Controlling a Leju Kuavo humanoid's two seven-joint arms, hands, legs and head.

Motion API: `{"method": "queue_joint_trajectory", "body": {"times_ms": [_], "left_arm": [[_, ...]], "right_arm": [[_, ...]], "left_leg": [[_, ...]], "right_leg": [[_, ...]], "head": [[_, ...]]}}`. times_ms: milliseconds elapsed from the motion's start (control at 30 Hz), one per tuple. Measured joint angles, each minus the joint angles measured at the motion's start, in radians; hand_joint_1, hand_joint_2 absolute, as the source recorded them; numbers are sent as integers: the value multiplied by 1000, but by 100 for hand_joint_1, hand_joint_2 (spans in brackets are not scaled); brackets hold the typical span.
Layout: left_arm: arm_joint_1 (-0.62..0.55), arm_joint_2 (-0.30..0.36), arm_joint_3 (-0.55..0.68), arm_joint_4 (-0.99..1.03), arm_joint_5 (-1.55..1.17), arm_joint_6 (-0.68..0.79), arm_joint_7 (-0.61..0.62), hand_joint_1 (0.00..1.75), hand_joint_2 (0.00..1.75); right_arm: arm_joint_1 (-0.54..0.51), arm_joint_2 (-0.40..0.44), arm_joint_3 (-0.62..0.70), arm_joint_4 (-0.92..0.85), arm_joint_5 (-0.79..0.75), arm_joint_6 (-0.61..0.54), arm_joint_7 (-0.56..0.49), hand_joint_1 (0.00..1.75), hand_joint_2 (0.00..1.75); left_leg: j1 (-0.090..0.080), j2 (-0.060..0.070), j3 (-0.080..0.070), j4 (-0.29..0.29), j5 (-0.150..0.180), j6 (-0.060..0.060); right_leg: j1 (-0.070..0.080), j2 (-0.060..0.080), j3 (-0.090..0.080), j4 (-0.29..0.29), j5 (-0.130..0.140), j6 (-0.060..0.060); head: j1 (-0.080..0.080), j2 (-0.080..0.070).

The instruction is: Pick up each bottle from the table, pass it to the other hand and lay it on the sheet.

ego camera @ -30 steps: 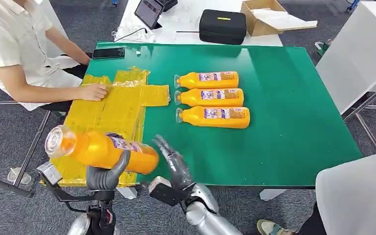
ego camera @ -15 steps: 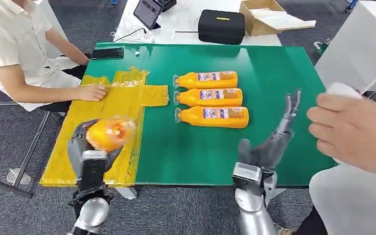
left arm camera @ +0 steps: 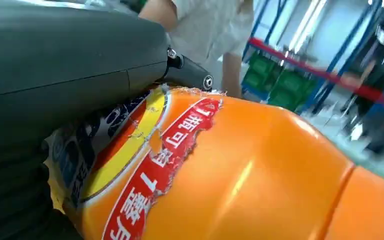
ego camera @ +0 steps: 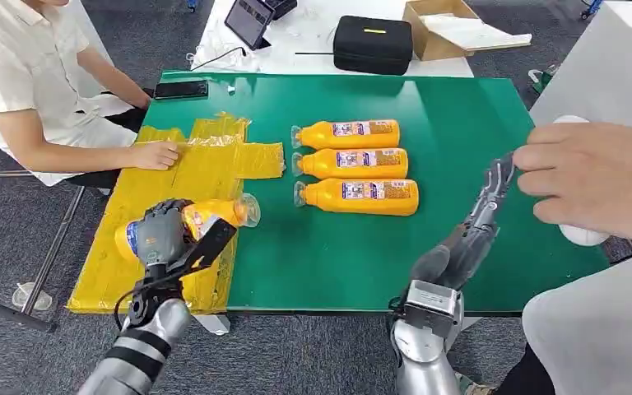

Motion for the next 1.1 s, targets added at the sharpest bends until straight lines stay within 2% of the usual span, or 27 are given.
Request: {"method": "queue_joint_trajectory", "body": {"times_ms": [200,500,567,600,633,667,700,767,833,1100], "left_arm": [[-102,16,-18,107,-28,-84,17,175,175],[-130,20,-31,152,-28,-121,16,175,175],[-130,20,-38,156,-28,-142,15,140,175],[-130,20,-40,158,-28,-149,15,131,175],[-130,20,-42,160,-28,-158,15,73,175],[-130,21,-44,163,-27,-171,14,31,175],[-130,21,-46,166,-23,-185,12,19,175],[-130,22,-47,171,-1,-224,0,5,175],[-130,22,-48,176,17,-264,-13,0,175],[-128,25,-51,196,35,-307,-20,0,175]], "right_arm": [[-5,-4,24,39,-25,0,0,0,0],[-9,-11,33,66,-34,0,0,0,0],[-9,-16,33,71,-45,0,0,0,0],[-9,-17,34,74,-47,0,0,0,0],[-9,-19,34,77,-51,0,0,0,0],[-9,-21,36,79,-53,0,0,0,0],[-9,-22,38,82,-54,0,0,0,0],[-9,-24,39,87,-60,0,0,0,0],[-9,-27,40,91,-64,0,0,0,0],[-9,-35,44,106,-69,0,0,0,0]], "left_leg": [[0,-1,-1,0,1,0],[0,-1,-1,0,1,0],[0,-1,-1,0,1,0],[0,-1,-1,0,1,0],[0,-1,-1,0,1,0],[0,-1,-1,0,1,0],[0,-1,-1,0,1,0],[0,-1,-1,0,1,0],[0,-1,-1,0,1,0],[0,-1,-1,0,1,0]], "right_leg": [[0,0,0,0,0,0],[0,0,0,0,0,0],[0,0,0,0,0,0],[0,0,0,0,0,0],[0,0,0,0,0,0],[0,0,0,0,0,0],[0,0,0,0,0,0],[0,0,0,0,0,0],[0,0,0,0,0,0],[0,0,0,0,0,0]], "head": [[0,0],[0,0],[0,0],[0,0],[0,0],[0,0],[0,0],[0,0],[0,0],[0,0]]}}
